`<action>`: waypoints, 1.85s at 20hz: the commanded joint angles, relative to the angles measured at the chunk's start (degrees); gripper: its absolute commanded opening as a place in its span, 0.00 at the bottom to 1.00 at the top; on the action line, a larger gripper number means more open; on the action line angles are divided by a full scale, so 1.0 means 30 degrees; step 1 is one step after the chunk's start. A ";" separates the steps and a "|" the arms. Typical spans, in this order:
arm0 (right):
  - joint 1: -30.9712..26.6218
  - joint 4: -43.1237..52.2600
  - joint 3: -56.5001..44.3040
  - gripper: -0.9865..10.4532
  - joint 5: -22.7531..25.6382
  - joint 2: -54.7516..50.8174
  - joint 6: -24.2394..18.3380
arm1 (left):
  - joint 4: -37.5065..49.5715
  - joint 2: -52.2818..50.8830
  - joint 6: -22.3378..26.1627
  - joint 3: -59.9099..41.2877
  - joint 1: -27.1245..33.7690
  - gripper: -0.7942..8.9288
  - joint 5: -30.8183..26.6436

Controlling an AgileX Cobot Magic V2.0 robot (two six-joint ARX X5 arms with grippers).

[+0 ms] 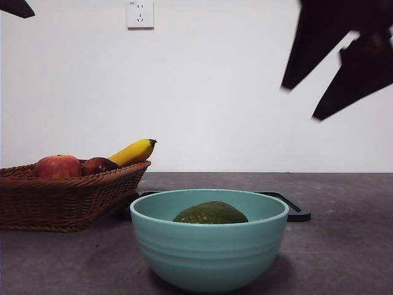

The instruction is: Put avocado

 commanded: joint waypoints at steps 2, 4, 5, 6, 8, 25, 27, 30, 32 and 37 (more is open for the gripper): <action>0.1268 0.1472 0.0350 0.37 0.1129 0.1996 0.0233 | 0.0211 0.0124 0.0364 0.0204 -0.0087 0.43 0.0102; 0.1974 0.2280 0.0350 0.37 0.1727 0.3155 0.0313 | 0.0219 0.0131 0.0364 0.0204 -0.0087 0.43 0.0102; 0.2273 0.2594 0.0350 0.37 0.1974 0.3679 0.0306 | 0.0226 0.0131 0.0364 0.0204 -0.0087 0.43 0.0102; 0.2557 0.2892 0.0350 0.37 0.2288 0.4167 0.0306 | 0.0219 0.0131 0.0364 0.0204 -0.0087 0.43 0.0102; 0.3002 0.3417 0.0350 0.35 0.2987 0.5071 0.0306 | 0.0219 0.0131 0.0364 0.0204 -0.0087 0.43 0.0102; 0.4524 0.5625 0.0393 0.10 0.4124 0.7082 0.0874 | 0.0233 0.0131 0.0364 0.0204 -0.0087 0.43 0.0095; 0.4488 0.5566 0.0721 0.10 0.4124 0.6958 0.1421 | 0.0226 0.0131 0.0364 0.0204 -0.0087 0.43 0.0095; 0.4452 0.4743 0.1996 0.10 0.4248 0.6943 0.1610 | 0.0226 0.0131 0.0364 0.0204 -0.0087 0.43 0.0095; 0.4328 0.4481 0.2980 0.10 0.4473 0.6943 0.1625 | 0.0226 0.0131 0.0364 0.0204 -0.0087 0.43 0.0095; 0.2688 0.4204 0.5115 0.10 0.5355 0.6994 0.1625 | 0.0240 0.0131 0.0364 0.0204 -0.0087 0.43 0.0095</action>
